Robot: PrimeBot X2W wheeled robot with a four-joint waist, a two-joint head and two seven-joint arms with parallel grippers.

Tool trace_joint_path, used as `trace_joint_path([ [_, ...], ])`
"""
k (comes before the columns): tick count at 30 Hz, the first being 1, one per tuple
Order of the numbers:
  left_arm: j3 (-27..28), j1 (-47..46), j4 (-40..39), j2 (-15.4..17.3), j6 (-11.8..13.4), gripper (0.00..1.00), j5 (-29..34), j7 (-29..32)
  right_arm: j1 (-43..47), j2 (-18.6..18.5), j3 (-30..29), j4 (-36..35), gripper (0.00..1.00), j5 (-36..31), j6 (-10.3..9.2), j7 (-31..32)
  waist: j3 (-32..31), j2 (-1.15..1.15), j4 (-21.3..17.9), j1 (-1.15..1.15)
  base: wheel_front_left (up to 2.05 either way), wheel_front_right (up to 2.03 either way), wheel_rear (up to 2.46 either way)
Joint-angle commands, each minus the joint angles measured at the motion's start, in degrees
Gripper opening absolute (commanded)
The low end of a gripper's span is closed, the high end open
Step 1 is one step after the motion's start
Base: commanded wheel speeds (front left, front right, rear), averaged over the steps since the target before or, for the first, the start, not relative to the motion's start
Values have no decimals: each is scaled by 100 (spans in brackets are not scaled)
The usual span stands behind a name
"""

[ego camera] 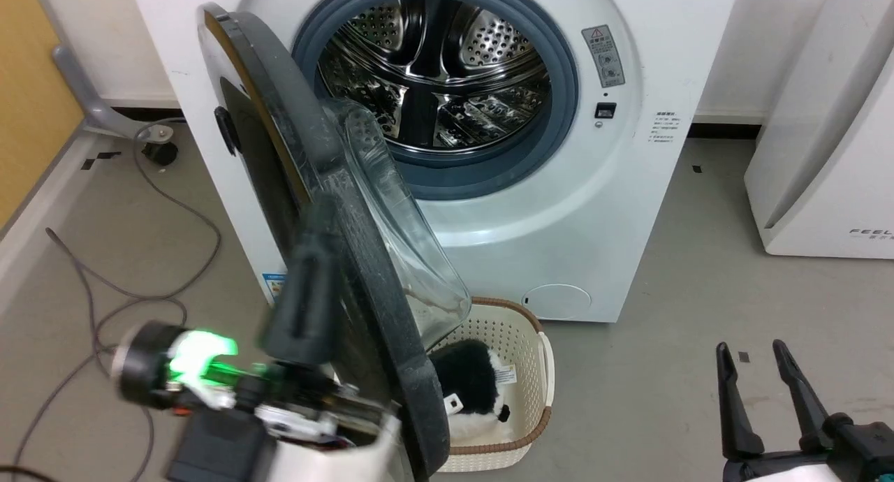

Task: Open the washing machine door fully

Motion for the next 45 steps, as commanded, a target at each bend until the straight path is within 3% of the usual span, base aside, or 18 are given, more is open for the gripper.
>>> trace_joint_path([
  [1,-220,-55,-41,13,-98,0,49,-24,63,25,40,3,100,15,5,-25,-1,0,12,0,0,0,0],
  [10,-1491,150,239,11,-503,0,36,-24,77,25,18,-61,100,156,5,-25,-29,0,96,0,0,0,0],
  [19,-2210,400,934,199,-692,0,53,-24,113,25,-18,-86,100,89,5,-25,-25,0,186,0,0,0,0],
  [26,-2322,532,1557,398,-680,0,57,-24,81,25,-32,-63,100,67,5,-25,37,0,207,0,0,0,0],
  [36,-2141,398,2349,375,-446,0,-59,-24,51,25,-72,-5,100,53,5,-25,94,0,285,0,0,0,0],
  [45,-1942,337,2541,451,-289,0,-166,-24,83,25,-79,88,100,64,5,-25,112,0,737,0,0,0,0],
])
